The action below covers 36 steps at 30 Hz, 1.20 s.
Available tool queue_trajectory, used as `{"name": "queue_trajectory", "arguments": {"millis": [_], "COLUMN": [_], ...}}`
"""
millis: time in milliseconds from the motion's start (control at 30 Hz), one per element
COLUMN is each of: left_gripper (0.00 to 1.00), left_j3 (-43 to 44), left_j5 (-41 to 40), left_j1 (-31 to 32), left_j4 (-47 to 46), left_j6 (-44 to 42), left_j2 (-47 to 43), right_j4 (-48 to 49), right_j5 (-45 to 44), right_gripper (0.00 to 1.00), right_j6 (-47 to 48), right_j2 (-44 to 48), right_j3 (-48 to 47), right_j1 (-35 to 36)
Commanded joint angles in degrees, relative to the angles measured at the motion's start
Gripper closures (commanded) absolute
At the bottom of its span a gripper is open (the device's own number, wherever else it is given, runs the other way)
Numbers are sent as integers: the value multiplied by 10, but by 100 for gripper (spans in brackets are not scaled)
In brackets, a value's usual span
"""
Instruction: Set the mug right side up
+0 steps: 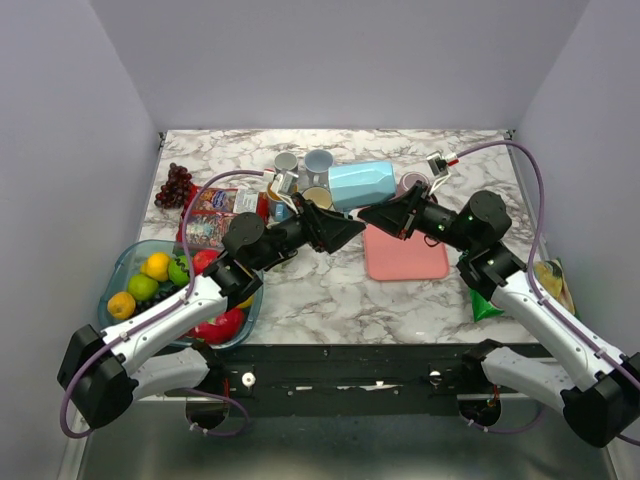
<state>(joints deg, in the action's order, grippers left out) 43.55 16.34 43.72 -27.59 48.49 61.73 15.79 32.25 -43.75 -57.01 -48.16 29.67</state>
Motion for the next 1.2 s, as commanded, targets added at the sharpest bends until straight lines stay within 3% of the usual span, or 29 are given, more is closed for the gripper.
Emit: {"name": "queue_trajectory", "arguments": {"millis": [0, 200, 333, 600, 867, 967, 1100, 1167], "left_gripper": [41, 67, 74, 64, 65, 70, 100, 100], "left_j3": [-2, -5, -8, -7, -11, -15, -15, -15], "left_j5": [-33, -32, -35, -33, -31, -34, -40, -51], "left_j1": [7, 7, 8, 8, 8, 8, 8, 8], "left_j4": [-40, -46, -56, -78, -109, -124, -125, -115], "left_j6": [-4, -7, -5, -1, 5, 6, 0, -3], "left_j2": [-9, -14, -16, -11, -5, -4, -5, -10], "right_j4": [83, 89, 101, 131, 142, 140, 133, 101], "right_j5": [-16, -9, -1, 27, 35, 40, 42, 33], "right_gripper": [99, 99, 99, 99, 99, 99, 99, 99], "right_j6": [-18, -27, -35, -67, -89, -94, -94, -80], "right_j2": [7, 4, -1, -15, -24, -27, -28, -30], "right_j3": [-26, -27, -25, -17, -11, -11, -9, -18], "right_j1": [10, 14, 17, 25, 38, 40, 41, 41]}}
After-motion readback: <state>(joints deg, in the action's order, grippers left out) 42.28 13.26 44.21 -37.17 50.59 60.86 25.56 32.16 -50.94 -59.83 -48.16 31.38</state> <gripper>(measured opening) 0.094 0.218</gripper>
